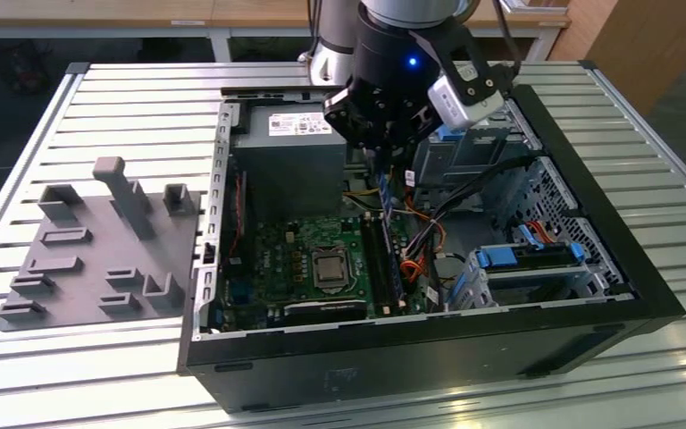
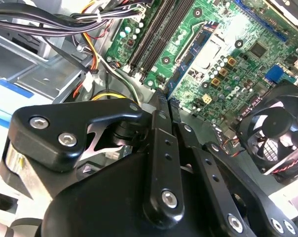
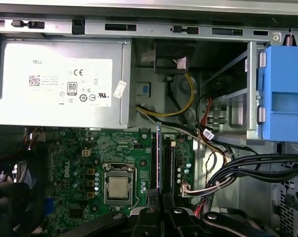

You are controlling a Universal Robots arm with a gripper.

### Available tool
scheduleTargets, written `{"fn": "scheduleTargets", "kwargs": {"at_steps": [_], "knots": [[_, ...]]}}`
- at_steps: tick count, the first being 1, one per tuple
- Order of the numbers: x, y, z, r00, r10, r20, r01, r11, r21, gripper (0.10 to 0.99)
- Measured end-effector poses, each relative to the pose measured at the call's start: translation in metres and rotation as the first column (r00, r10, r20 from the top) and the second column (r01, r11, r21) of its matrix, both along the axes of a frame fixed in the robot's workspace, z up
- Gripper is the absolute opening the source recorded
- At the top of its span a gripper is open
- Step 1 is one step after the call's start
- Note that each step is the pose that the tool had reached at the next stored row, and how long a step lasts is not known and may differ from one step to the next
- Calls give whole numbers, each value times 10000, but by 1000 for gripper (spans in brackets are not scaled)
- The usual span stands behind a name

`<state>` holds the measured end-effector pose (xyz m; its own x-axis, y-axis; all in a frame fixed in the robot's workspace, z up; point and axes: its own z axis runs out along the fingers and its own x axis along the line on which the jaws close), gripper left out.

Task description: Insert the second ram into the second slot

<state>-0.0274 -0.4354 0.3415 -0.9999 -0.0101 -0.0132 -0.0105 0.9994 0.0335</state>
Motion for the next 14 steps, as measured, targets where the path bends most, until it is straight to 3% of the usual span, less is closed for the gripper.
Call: {"fn": "scheduleTargets", "kwargs": {"at_steps": [14], "knots": [[0, 0, -104, 10000, 0, -17, 0, 10000, 0, 137]]}}
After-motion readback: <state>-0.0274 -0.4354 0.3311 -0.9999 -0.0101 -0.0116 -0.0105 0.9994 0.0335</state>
